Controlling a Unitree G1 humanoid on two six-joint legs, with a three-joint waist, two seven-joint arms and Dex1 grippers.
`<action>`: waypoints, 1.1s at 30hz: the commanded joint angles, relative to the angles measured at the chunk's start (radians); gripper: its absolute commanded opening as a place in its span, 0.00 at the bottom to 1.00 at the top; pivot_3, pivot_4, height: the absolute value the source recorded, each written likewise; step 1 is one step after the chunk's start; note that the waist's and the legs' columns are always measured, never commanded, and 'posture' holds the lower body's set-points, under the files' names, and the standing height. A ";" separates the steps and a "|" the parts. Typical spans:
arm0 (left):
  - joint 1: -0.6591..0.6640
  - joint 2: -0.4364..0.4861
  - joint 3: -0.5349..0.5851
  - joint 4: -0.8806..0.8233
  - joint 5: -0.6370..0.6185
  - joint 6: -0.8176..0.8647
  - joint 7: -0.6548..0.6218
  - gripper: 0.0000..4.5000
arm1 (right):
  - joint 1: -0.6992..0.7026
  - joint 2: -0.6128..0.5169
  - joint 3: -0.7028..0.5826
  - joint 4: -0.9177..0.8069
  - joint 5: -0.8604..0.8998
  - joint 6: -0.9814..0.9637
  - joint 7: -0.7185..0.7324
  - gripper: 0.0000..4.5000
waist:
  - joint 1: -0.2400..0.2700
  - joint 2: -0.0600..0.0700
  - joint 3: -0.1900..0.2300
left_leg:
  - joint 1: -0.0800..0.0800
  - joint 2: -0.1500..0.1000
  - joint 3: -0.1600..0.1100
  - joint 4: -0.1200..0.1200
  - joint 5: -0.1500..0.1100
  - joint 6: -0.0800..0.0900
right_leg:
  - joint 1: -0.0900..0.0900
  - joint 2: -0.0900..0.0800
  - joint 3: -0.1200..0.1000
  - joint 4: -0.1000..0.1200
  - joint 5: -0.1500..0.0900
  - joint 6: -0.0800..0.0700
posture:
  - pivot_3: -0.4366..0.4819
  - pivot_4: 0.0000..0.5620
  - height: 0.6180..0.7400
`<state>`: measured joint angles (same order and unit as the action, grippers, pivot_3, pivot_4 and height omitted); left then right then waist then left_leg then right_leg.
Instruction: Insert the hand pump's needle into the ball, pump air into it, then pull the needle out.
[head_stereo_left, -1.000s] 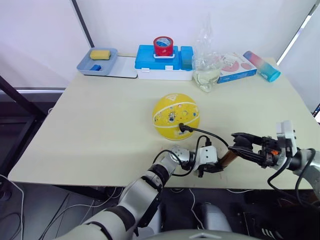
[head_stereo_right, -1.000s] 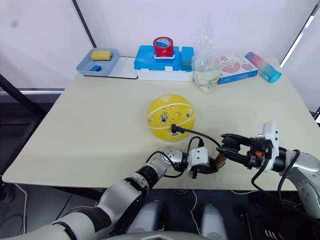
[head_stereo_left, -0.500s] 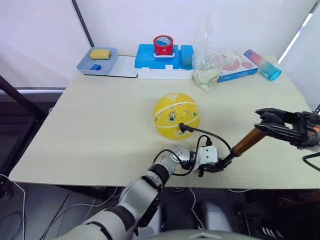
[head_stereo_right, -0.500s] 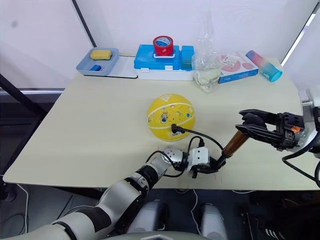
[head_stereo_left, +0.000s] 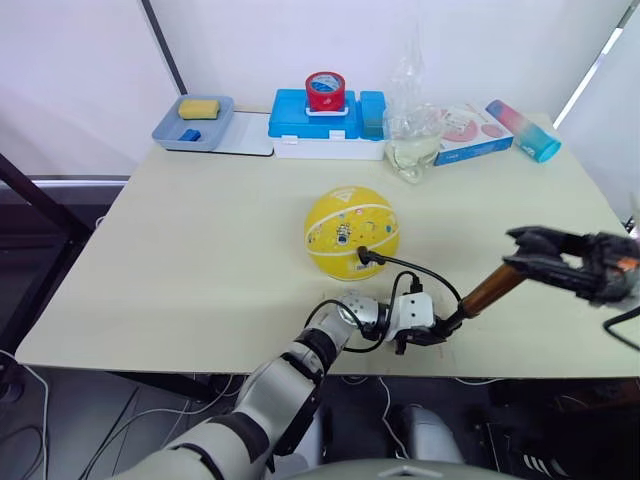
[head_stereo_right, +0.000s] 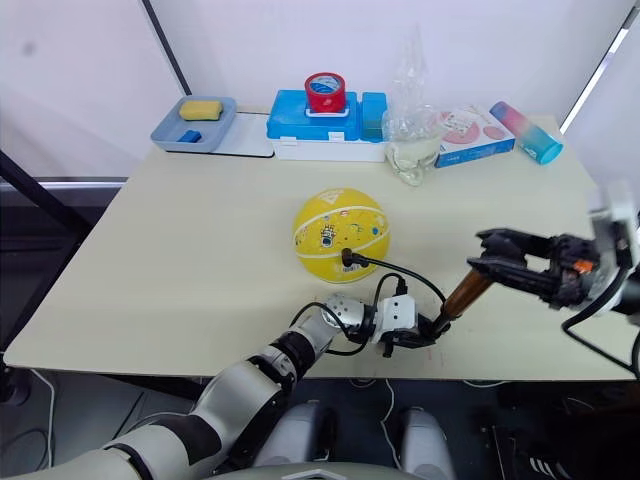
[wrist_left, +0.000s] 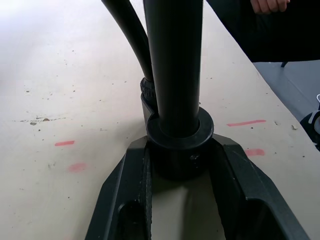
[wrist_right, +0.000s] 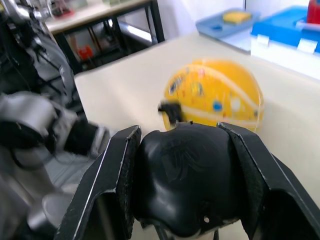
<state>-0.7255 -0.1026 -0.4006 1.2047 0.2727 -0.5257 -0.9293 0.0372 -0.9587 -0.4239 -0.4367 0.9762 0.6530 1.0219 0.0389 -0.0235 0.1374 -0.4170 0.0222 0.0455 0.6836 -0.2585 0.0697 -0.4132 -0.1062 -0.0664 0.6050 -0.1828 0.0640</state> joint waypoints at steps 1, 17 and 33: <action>0.052 0.021 -0.065 0.058 0.076 0.015 -0.018 0.25 | 0.040 0.050 0.120 0.027 -0.182 -0.105 -0.010 0.43 | 0.000 -0.001 -0.001 | 0.000 0.000 0.000 0.000 0.000 0.000 | 0.000 0.000 0.000 0.000 0.000 0.000 | 0.48 0.27 1.00; 0.086 0.026 -0.084 0.056 0.097 -0.016 0.008 0.25 | 0.094 0.123 0.022 -0.047 -0.104 -0.207 0.019 0.43 | 0.002 -0.001 -0.007 | 0.000 0.000 0.000 0.000 0.000 0.000 | 0.000 0.000 0.000 0.000 0.002 -0.003 | 0.48 0.27 1.00; 0.080 0.025 -0.084 0.058 0.096 -0.019 0.006 0.25 | -0.081 -0.118 -0.268 -0.008 0.295 0.129 -0.037 0.43 | 0.002 0.001 -0.005 | -0.001 0.000 0.000 0.000 0.000 0.000 | 0.000 -0.001 0.000 -0.001 0.000 -0.001 | 0.48 0.27 1.00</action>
<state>-0.6969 -0.0986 -0.4136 1.1910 0.2897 -0.5761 -0.8933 -0.0223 -1.0656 -0.6309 -0.4554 1.2581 0.7839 0.9983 0.0407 -0.0224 0.1324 -0.4176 0.0221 0.0455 0.6831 -0.2588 0.0693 -0.4134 -0.1073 -0.0665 0.6042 -0.1828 0.0633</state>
